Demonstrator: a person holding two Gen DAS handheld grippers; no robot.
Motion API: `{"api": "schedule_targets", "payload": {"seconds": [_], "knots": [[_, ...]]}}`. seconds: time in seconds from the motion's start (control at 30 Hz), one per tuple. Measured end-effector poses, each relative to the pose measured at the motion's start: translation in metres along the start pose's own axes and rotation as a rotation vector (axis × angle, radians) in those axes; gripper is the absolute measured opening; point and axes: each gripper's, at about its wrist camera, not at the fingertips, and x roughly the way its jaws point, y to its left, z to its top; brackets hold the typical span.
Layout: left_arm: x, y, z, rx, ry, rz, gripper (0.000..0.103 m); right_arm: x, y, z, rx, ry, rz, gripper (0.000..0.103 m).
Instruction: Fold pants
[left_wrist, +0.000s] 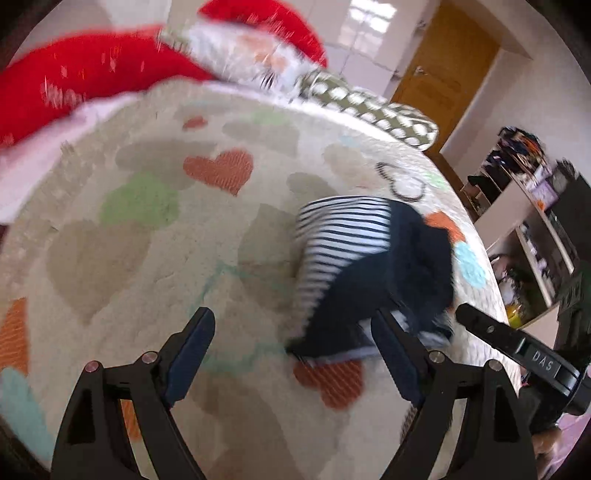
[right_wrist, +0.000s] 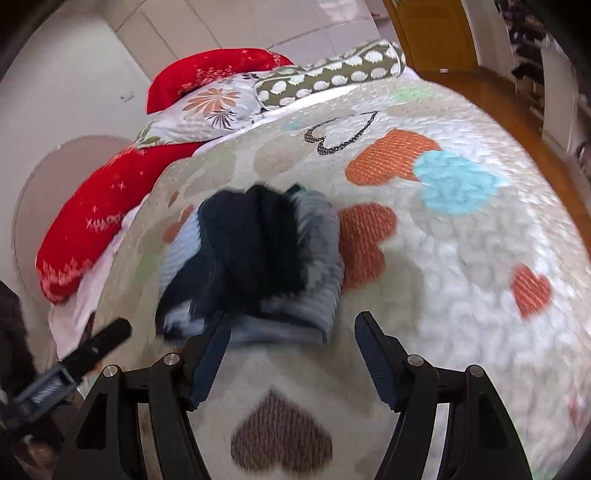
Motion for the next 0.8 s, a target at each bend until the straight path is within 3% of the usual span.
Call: {"api": "schedule_targets", "payload": {"seconds": [0.1,0.3,0.33,0.37,0.4,0.53,0.6,0.67,0.7,0.8], "knots": [[0.022,0.011,0.010,-0.047,0.049,-0.051,0.086,0.025,-0.010,0.020,0.056,0.026,0.009,0.074],[0.058,-0.007,0.013,-0.001,0.120,-0.090,0.083,0.056,-0.029,0.040,0.199,0.057,0.124,0.074],[0.058,-0.012,0.013,0.008,0.120,-0.093,0.067,0.060,-0.027,0.041,0.197,0.070,0.157,0.072],[0.058,-0.016,0.013,0.012,0.132,-0.119,0.053,0.063,-0.025,0.043,0.192,0.078,0.178,0.052],[0.058,-0.021,0.013,0.007,0.161,-0.163,0.037,0.063,-0.023,0.044,0.185,0.090,0.198,0.038],[0.045,-0.037,0.013,0.039,0.126,-0.160,0.041,0.045,-0.018,0.050,0.134,0.057,0.194,0.023],[0.050,-0.043,0.007,0.064,0.139,-0.115,0.049,0.039,-0.023,0.049,0.119,0.038,0.087,0.022],[0.056,-0.047,-0.002,0.100,0.138,-0.055,0.051,0.037,-0.025,0.049,0.084,0.033,-0.062,0.023],[0.057,-0.048,-0.004,0.108,0.129,-0.041,0.052,0.032,-0.026,0.051,0.079,0.017,-0.088,0.023],[0.051,-0.046,-0.009,0.097,0.111,-0.038,0.054,0.005,-0.010,0.059,0.056,-0.077,0.033,0.023]]}}
